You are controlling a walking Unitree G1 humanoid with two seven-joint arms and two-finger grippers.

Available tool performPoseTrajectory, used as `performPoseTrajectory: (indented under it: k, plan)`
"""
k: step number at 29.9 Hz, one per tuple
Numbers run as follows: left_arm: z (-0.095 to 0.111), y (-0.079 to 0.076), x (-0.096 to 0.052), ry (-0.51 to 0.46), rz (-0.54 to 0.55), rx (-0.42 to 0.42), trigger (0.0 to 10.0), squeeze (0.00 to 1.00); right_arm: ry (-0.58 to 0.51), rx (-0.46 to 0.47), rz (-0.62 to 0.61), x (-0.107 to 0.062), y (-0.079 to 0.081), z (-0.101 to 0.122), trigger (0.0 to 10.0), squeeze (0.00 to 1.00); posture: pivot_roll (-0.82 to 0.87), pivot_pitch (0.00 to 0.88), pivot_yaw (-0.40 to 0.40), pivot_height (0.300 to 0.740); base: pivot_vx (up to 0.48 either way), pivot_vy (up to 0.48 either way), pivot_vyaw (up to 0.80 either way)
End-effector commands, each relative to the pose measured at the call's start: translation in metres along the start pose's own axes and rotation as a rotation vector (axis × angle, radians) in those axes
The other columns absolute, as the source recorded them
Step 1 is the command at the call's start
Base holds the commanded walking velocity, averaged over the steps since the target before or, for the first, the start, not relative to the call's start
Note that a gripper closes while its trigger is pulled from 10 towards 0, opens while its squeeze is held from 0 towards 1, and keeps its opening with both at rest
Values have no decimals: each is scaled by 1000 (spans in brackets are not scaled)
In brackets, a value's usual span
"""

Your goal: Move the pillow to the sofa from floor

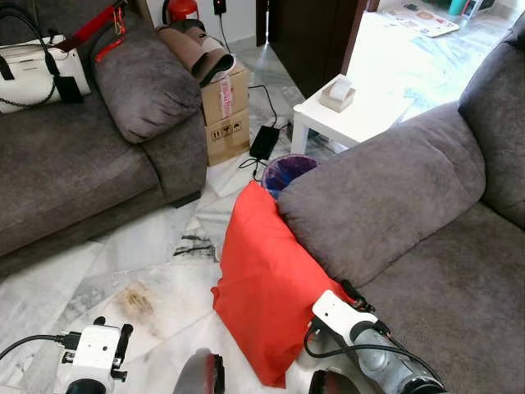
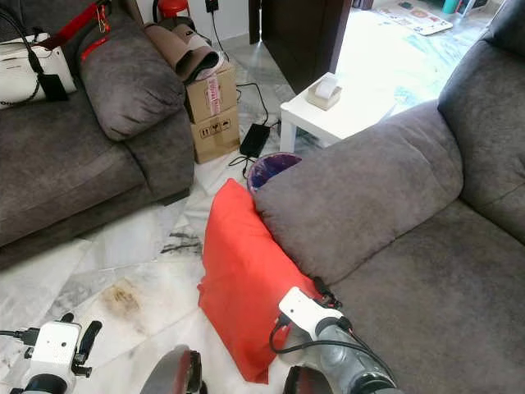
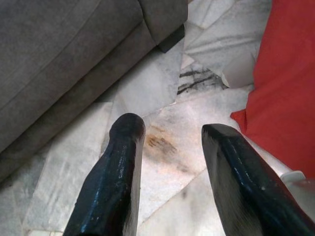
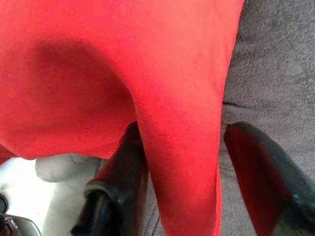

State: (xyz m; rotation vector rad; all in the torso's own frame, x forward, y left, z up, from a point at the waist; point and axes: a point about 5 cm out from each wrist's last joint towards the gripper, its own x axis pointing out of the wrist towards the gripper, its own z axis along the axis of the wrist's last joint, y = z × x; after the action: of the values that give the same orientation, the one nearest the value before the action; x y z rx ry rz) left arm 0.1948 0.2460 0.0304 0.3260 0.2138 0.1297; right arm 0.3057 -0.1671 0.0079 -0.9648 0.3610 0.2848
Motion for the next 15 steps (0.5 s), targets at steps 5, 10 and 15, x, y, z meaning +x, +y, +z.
performPoseTrajectory:
  k: [5, 10, 15]
  plan:
    - [-8, -3, 1, 40, -19, 35, 10000, 0, 39, 33, 26, -3, 9, -7, 0, 0, 294, 194, 14, 636, 0, 0, 0]
    - [-4, 1, 11, 29, -9, 45, 10000, 0, 30, 34, 31, -2, 9, -4, 0, 0, 291, 164, 18, 636, 0, 0, 0]
    - [-2, 3, 16, 23, -5, 41, 10000, 0, 30, 44, 34, -2, 10, -4, 0, 0, 293, 147, 16, 636, 0, 0, 0]
